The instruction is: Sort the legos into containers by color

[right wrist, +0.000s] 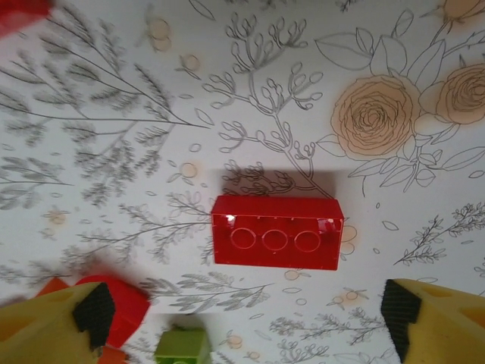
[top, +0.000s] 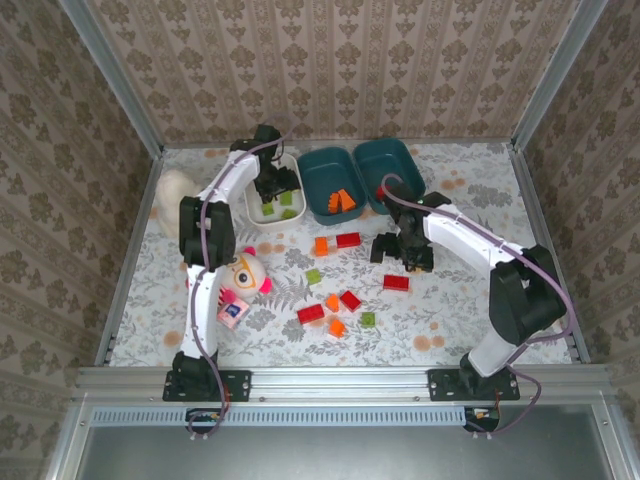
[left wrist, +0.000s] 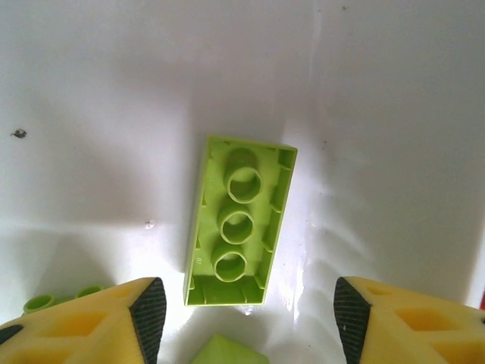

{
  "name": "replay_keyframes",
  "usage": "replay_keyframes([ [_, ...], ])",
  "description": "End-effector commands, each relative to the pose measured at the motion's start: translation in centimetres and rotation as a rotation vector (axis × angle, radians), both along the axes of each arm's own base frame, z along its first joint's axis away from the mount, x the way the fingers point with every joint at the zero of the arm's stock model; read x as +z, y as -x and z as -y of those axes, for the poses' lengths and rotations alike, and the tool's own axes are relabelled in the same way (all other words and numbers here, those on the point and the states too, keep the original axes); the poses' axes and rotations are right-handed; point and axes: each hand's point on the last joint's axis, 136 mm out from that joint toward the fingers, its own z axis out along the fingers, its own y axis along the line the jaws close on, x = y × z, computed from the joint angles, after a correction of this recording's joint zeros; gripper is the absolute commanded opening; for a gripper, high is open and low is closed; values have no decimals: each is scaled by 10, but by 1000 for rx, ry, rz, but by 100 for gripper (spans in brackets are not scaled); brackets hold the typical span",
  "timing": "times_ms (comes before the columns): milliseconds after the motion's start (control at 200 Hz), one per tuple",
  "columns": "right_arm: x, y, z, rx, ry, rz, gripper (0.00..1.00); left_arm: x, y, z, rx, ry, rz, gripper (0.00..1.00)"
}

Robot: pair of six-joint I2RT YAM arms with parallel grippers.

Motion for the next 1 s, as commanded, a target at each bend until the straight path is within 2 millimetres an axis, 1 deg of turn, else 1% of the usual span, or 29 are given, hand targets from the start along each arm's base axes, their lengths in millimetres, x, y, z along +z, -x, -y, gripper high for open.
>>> replay_keyframes([
  [0, -20, 8, 7, -29, 28, -32, 98, 50, 3, -1, 5, 24, 68, 66],
  [80, -33, 14, 8, -36, 30, -60, 100, 72, 5, 0, 9, 36, 109, 67],
  [155, -44, 15, 6, -35, 25, -72, 100, 93, 10, 1, 10, 53, 155, 70],
  [235, -53, 15, 4, -28, 30, -82, 100, 116, 18, 4, 4, 74, 204, 71],
  [330, -60, 13, 1, -21, 32, -85, 100, 133, 33, 6, -12, 86, 240, 71],
  [435, -65, 11, 1, -30, 44, -87, 96, 140, 53, 7, -19, 97, 246, 71],
  [540, -71, 12, 3, -45, 57, -91, 86, 148, 70, 7, -22, 112, 264, 70],
  [665, -74, 13, 5, -56, 72, -94, 73, 150, 91, 10, -33, 118, 272, 70],
  [755, -67, 11, 6, -61, 72, -75, 64, 151, 107, 12, -50, 114, 280, 70],
  [830, -52, 8, 7, -73, 68, -40, 58, 152, 121, 17, -76, 112, 289, 69],
  [875, -37, 3, 7, -81, 62, 0, 56, 147, 128, 16, -81, 110, 285, 69],
  [885, -33, 2, 8, -84, 63, 9, 56, 147, 136, 26, -112, 115, 287, 69],
  [890, -31, 1, 8, -85, 62, 15, 56, 147, 138, 27, -117, 115, 288, 69],
  [940, -9, -9, 10, -96, 58, 73, 55, 145, 150, 34, -155, 118, 296, 69],
  [995, 18, -25, 12, -120, 43, 141, 55, 135, 167, 40, -202, 106, 290, 69],
])
